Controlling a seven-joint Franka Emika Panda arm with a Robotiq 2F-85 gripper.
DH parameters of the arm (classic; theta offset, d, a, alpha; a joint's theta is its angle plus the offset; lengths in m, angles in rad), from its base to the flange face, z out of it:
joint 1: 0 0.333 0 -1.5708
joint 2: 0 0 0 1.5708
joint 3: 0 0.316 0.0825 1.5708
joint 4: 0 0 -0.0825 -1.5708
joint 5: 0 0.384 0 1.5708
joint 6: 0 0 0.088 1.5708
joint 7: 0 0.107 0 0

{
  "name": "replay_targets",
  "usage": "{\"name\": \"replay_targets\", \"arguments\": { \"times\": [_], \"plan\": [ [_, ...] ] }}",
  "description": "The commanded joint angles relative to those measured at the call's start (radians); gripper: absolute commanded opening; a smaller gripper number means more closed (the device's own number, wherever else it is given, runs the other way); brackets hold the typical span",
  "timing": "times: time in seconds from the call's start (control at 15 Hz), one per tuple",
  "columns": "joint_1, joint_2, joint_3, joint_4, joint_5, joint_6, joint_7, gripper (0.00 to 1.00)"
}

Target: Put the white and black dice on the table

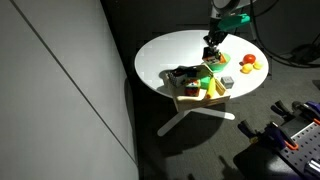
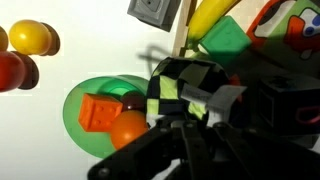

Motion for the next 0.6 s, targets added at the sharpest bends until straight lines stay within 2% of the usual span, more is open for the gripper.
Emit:
{"name": "replay_targets", "arguments": {
  "times": [0.0, 0.53],
  "plan": [
    [-0.028, -0.071, 0.006, -0.066, 0.017, -0.024, -0.032, 0.05],
    [-0.066, -0.142, -0.005, -0.174, 0.012, -0.022, -0.060, 0.05]
  ]
}}
